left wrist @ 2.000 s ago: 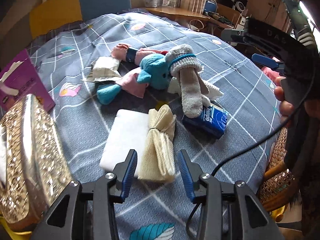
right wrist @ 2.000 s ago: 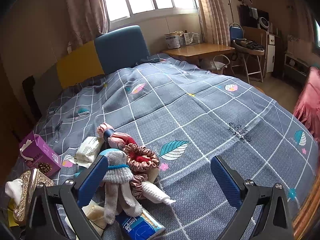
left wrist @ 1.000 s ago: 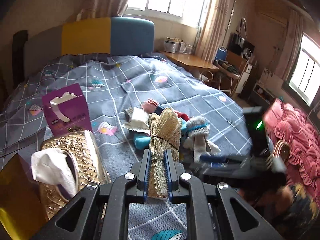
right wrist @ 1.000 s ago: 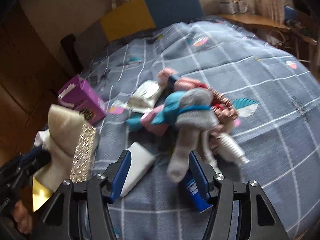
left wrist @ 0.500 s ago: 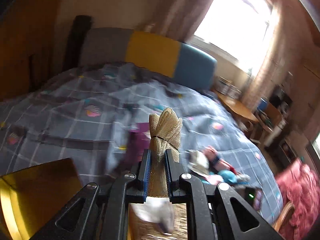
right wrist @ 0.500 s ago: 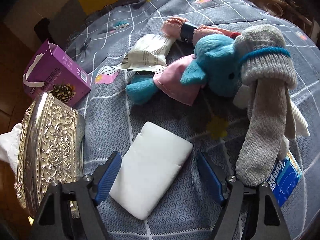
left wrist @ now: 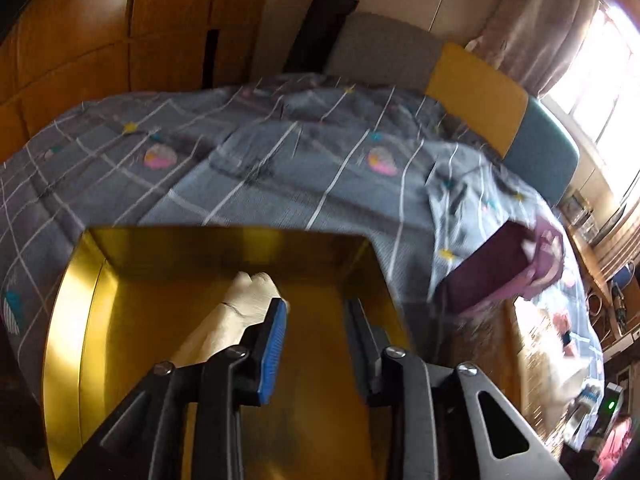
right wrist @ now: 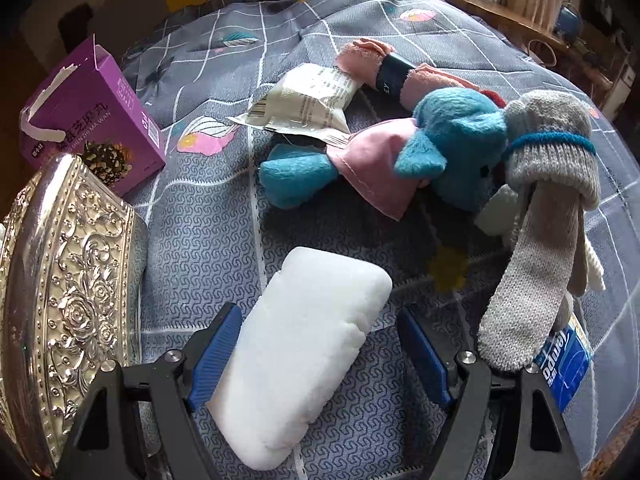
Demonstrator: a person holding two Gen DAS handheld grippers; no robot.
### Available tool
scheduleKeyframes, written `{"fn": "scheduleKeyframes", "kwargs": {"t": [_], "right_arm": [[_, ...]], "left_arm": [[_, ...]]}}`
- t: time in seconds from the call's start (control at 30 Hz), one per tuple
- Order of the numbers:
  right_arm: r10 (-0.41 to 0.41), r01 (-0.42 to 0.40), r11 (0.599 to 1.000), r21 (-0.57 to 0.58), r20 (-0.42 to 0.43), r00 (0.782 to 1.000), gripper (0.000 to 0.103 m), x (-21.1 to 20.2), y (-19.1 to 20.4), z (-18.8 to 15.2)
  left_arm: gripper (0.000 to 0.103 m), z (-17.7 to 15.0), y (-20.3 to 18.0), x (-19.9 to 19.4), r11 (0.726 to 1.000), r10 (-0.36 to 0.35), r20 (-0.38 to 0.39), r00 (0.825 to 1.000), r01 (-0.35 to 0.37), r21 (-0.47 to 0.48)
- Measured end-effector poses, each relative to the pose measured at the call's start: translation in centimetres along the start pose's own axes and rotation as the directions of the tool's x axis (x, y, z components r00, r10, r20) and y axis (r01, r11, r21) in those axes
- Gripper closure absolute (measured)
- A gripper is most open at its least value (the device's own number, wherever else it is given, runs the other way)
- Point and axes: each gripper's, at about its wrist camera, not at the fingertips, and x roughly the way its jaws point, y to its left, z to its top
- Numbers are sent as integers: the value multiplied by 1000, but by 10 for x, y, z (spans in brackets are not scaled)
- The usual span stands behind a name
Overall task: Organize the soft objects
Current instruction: 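Carry the beige cloth into the gold tray and open the left tool, then grasp the white sponge block with the right tool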
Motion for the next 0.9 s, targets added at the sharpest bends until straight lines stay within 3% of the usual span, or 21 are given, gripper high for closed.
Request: {"fn": "scheduleKeyframes", "kwargs": {"t": [0.3,0.5,0.63,0.83,0.9], "right_arm": [[7,-6,1000,-27,28,1000,32,-9,-4,-8],[38,-38,999,-9,11,999,30,-11,-10,-8],[101,-100,994,37,-32,994,18,-9,-10,-6],[59,-58,998,24,-47,997,16,-5,2,-7],[33,-32,999,15,-39,999,23,-5,6,-8]], "left_arm": [[58,-45,4,-11,995,22,-28,999,-19,96],[58,-61,-6,-29,987,31,10,999,-32,158],[58,-71,-17,-41,974,62,72,995,-76,214],[58,-76,-25,-45,972,22,44,999,-31,232],[58,-79,-27,-47,971,7,41,999,-17,240]]}}
